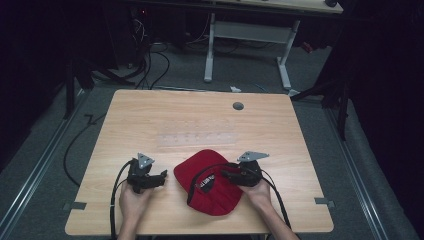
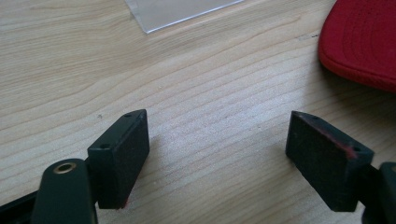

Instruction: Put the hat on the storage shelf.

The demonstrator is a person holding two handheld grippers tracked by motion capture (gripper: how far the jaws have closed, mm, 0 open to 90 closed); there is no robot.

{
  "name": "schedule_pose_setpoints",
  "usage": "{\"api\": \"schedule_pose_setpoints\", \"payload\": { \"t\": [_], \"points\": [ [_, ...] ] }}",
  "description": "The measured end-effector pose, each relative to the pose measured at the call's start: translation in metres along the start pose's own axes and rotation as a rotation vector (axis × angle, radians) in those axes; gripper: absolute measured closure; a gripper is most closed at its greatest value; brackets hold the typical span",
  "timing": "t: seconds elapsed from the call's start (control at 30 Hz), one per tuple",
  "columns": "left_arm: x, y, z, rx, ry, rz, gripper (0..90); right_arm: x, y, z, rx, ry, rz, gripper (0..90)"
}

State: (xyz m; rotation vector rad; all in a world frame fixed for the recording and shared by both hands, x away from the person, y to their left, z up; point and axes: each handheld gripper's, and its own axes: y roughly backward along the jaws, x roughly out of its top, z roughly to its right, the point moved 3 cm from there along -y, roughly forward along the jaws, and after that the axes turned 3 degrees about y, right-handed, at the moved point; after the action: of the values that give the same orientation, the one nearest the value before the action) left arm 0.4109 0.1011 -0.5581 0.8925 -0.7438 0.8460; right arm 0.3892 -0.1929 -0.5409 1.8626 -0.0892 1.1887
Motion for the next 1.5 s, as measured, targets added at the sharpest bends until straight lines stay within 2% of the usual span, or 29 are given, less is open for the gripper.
{"api": "schedule_pose_setpoints", "payload": {
  "t": [0.03, 0.3, 0.47, 0.67, 1.5],
  "points": [
    [0.000, 0.000, 0.000, 0.000, 0.000, 0.000, 21.7, 0.000, -0.001, 0.000, 0.017, -0.004, -0.002, 63.5],
    [0.000, 0.000, 0.000, 0.000, 0.001, 0.001, 21.7, 0.000, 0.003, 0.002, 0.073, -0.022, -0.004, 77.6],
    [0.000, 0.000, 0.000, 0.000, 0.001, 0.001, 21.7, 0.001, 0.009, 0.000, 0.081, -0.020, 0.010, 81.3],
    [0.000, 0.000, 0.000, 0.000, 0.001, 0.001, 21.8, 0.004, 0.014, -0.002, 0.083, -0.013, 0.022, 82.5],
    [0.000, 0.000, 0.000, 0.000, 0.002, -0.001, 21.7, 0.009, 0.044, 0.007, 0.062, -0.082, 0.065, 83.2]
  ]
}}
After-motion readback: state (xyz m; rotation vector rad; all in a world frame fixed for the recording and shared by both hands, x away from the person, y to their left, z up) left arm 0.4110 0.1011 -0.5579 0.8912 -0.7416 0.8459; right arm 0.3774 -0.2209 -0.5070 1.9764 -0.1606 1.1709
